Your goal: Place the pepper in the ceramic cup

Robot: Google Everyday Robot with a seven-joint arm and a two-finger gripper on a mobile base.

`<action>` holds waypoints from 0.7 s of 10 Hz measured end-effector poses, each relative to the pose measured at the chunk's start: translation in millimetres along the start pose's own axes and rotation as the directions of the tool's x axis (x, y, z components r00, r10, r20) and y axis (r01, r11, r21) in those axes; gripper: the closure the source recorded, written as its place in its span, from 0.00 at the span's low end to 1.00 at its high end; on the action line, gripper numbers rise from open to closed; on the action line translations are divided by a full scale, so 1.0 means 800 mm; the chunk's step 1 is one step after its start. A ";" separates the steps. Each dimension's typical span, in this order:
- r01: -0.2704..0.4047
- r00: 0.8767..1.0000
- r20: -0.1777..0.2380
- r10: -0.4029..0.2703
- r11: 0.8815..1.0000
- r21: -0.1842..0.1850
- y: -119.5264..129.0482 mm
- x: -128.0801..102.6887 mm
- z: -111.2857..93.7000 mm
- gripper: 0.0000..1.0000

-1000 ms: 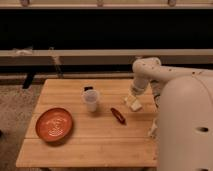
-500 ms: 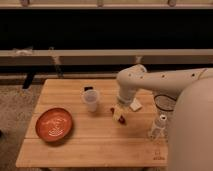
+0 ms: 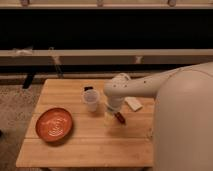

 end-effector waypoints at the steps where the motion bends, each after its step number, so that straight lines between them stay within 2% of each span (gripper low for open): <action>1: -0.014 1.000 -0.003 0.014 1.000 0.005 -0.019 -0.001 0.012 0.20; 6: -0.040 0.999 -0.003 0.040 0.999 0.006 -0.051 -0.006 0.041 0.20; 7: -0.044 0.999 -0.006 0.044 0.999 0.019 -0.054 -0.009 0.050 0.23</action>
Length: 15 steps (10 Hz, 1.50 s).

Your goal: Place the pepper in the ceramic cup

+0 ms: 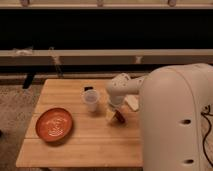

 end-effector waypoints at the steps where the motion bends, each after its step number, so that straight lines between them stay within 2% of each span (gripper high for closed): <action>1: -0.002 1.000 -0.004 0.002 1.000 0.012 -0.003 0.001 0.004 0.33; 4: -0.011 1.000 -0.018 0.011 0.999 0.031 -0.012 0.004 0.013 0.63; 5: -0.013 1.000 -0.017 0.014 0.999 0.034 -0.015 0.005 0.011 0.71; 7: -0.014 1.000 0.002 0.014 0.999 0.035 -0.018 0.009 -0.014 0.91; 10: 0.022 0.998 0.066 -0.023 0.999 0.027 -0.015 0.008 -0.073 0.94; 12: 0.052 0.991 0.120 -0.054 0.999 0.014 -0.010 0.002 -0.115 0.94; 14: 0.101 0.977 0.189 -0.098 0.995 -0.001 -0.001 -0.008 -0.165 0.94; 15: 0.126 0.968 0.218 -0.123 0.992 -0.003 0.005 -0.015 -0.182 0.94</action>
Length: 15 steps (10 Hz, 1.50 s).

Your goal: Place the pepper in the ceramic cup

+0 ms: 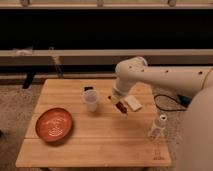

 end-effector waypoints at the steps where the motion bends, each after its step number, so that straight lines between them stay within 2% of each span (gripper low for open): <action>1: 0.043 0.998 0.043 -0.042 0.999 -0.007 0.007 -0.017 -0.020 0.94; 3: 0.121 0.987 0.110 -0.118 0.992 -0.025 0.021 -0.061 -0.030 0.94; 5: 0.200 0.968 0.163 -0.190 0.978 -0.050 0.031 -0.108 -0.025 0.94; 7: 0.259 0.950 0.198 -0.241 0.963 -0.069 0.039 -0.141 -0.019 0.94; 10: 0.313 0.929 0.231 -0.288 0.946 -0.079 0.048 -0.174 -0.017 0.94; 12: 0.354 0.910 0.260 -0.324 0.932 -0.079 0.059 -0.196 -0.015 0.94; 13: 0.372 0.900 0.276 -0.338 0.925 -0.079 0.063 -0.206 -0.013 0.91; 14: 0.385 0.891 0.292 -0.348 0.920 -0.079 0.064 -0.216 -0.009 0.81; 15: 0.390 0.887 0.299 -0.351 0.918 -0.079 0.063 -0.222 -0.006 0.74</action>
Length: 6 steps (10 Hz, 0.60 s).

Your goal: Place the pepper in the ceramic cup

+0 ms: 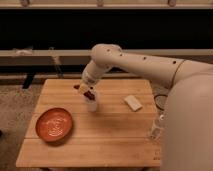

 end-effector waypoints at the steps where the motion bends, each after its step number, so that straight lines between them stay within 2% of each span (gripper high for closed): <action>1: 0.006 1.000 0.007 -0.006 1.000 -0.001 -0.006 -0.005 0.008 0.63; 2: 0.010 1.000 0.010 -0.010 1.000 -0.002 -0.013 -0.008 0.015 0.55; 3: 0.002 1.000 0.007 -0.002 1.000 0.002 -0.029 -0.001 0.021 0.41; 4: -0.008 1.000 0.003 0.008 1.000 0.006 -0.038 0.005 0.023 0.32; 6: -0.029 1.000 -0.001 0.029 1.000 0.007 -0.054 0.015 0.029 0.21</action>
